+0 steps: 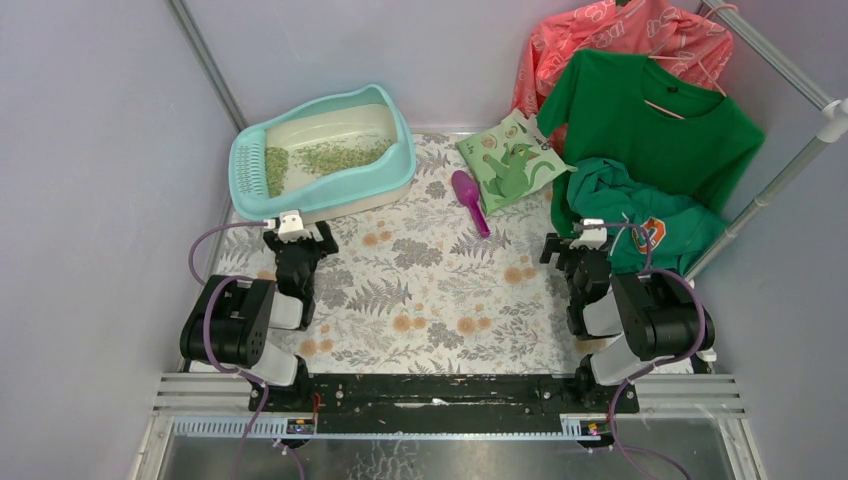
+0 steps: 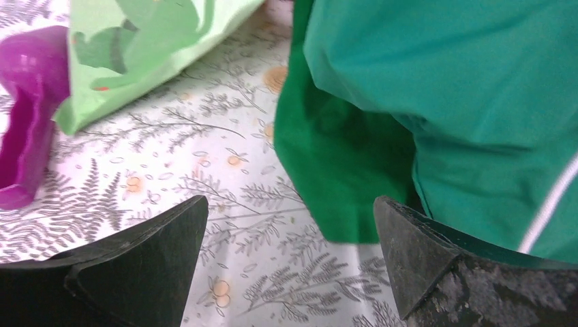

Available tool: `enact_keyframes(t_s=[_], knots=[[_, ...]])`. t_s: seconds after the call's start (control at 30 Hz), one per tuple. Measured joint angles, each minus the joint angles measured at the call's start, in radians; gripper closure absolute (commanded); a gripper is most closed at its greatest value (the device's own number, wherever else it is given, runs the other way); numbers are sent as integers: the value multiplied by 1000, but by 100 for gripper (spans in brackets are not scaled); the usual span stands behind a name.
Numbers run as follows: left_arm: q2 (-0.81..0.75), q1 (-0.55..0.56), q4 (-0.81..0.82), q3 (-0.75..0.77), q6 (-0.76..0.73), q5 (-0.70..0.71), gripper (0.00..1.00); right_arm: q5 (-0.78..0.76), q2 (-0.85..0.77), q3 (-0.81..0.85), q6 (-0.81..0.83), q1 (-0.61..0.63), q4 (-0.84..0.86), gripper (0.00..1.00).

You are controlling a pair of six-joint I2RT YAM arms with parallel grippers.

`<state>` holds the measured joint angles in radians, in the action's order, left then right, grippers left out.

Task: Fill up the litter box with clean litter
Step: Reset both arms

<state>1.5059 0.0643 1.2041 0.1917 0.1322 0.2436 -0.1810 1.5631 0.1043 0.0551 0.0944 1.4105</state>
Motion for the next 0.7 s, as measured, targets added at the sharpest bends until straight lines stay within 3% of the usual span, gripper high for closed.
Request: enact_keyframes(t_s=[0.33, 0.7], knots=[[2, -12, 1, 11, -14, -71, 1, 195, -10, 112, 2, -79, -174, 0], [2, -14, 0, 12, -14, -79, 1, 201, -10, 129, -8, -82, -249, 0]])
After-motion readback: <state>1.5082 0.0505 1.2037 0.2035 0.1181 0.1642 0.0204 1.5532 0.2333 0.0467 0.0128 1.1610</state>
